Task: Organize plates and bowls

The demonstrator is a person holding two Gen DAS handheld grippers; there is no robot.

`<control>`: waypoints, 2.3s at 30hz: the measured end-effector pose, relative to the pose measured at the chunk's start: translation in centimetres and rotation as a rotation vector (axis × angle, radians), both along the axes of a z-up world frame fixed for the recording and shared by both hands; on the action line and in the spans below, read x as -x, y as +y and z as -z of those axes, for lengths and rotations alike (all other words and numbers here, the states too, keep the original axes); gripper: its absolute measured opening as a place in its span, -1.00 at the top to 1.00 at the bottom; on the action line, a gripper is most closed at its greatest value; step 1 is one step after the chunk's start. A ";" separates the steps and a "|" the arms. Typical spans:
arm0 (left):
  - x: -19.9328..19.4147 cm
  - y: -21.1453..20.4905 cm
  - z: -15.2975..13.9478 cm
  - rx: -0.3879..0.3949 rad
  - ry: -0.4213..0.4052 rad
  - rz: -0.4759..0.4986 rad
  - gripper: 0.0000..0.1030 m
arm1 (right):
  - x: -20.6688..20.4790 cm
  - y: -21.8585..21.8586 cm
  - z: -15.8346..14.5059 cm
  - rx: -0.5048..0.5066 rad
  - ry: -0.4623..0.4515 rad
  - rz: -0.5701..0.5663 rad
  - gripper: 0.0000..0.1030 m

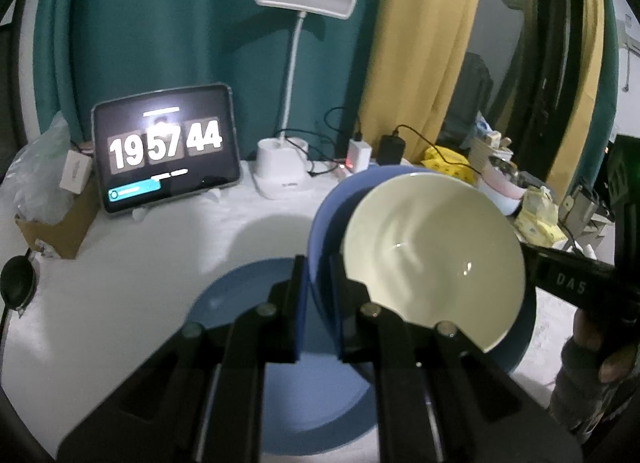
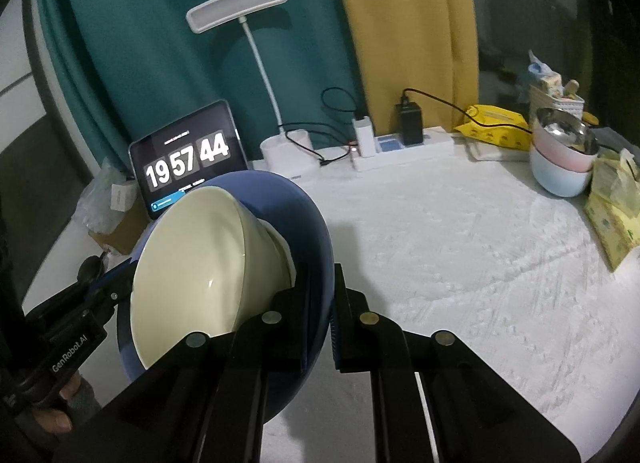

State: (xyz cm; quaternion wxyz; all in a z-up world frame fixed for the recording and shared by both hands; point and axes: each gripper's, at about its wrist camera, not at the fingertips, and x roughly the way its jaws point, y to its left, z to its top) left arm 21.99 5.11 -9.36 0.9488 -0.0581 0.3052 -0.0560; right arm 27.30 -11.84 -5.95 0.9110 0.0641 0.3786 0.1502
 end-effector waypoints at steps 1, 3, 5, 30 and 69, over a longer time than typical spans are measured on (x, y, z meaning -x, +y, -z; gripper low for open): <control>0.0 0.3 0.0 0.000 0.001 -0.004 0.83 | -0.2 0.4 0.1 0.003 0.001 -0.005 0.81; -0.2 1.0 0.3 0.003 0.008 -0.013 0.83 | -0.4 1.1 0.3 0.007 0.005 -0.014 0.81; -0.2 1.7 0.5 0.005 0.013 -0.024 0.83 | -0.8 1.9 0.6 0.009 0.012 -0.026 0.81; -2.2 6.8 3.1 0.007 0.090 -0.108 0.83 | -4.4 6.8 3.9 0.011 0.102 -0.095 0.80; -2.9 6.5 2.7 -0.008 0.109 -0.156 0.73 | -4.6 5.6 4.1 0.040 0.123 -0.065 0.36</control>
